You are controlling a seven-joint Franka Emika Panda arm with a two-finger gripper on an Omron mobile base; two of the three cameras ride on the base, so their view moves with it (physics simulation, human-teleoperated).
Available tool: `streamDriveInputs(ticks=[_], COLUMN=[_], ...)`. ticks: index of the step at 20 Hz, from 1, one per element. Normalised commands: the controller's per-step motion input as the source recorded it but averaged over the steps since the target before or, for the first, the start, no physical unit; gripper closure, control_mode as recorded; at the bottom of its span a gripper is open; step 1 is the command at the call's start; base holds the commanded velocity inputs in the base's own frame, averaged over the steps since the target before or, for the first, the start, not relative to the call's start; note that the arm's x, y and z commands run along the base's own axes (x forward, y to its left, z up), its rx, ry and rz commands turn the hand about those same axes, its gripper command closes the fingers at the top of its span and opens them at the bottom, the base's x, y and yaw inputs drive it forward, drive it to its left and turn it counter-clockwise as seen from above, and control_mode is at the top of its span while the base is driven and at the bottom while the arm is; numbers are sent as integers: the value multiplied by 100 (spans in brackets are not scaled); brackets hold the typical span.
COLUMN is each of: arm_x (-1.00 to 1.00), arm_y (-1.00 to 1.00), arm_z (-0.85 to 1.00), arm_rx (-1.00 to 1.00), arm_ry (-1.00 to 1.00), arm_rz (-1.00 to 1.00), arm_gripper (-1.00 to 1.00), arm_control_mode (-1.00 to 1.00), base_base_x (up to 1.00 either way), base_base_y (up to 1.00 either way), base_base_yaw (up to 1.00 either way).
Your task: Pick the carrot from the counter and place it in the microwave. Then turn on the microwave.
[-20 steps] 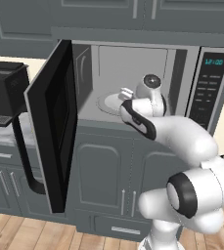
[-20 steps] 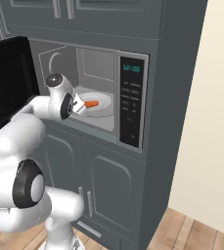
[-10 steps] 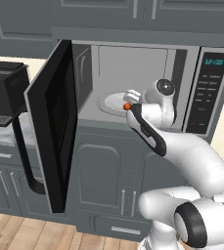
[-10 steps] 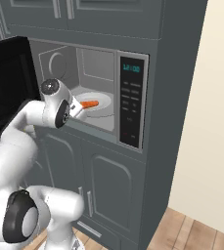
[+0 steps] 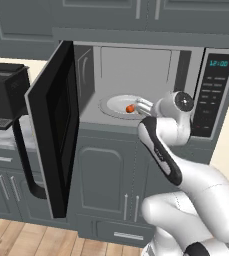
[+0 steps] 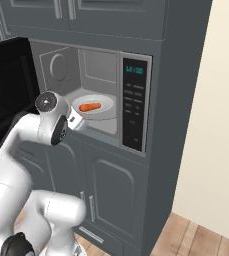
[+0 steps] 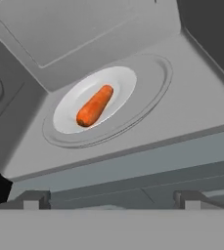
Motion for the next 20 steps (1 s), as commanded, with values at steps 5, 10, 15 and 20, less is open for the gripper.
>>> streamDriveInputs(ticks=[5,10,15,20], arm_x=[-46,-28,-26,-12], arm_y=[-16,-1,-1,0], arm_z=[0,0,0,0], arm_rx=[0,0,0,0], arm_ry=[-10,-6,-6,-4], arm_rz=[4,2,1,1], arm_gripper=[-100,-100,-100,-100], arm_control_mode=[-100,-100,-100,-100], base_base_x=[0,0,0,0], base_base_y=[0,0,0,0], base_base_yaw=[0,0,0,0])
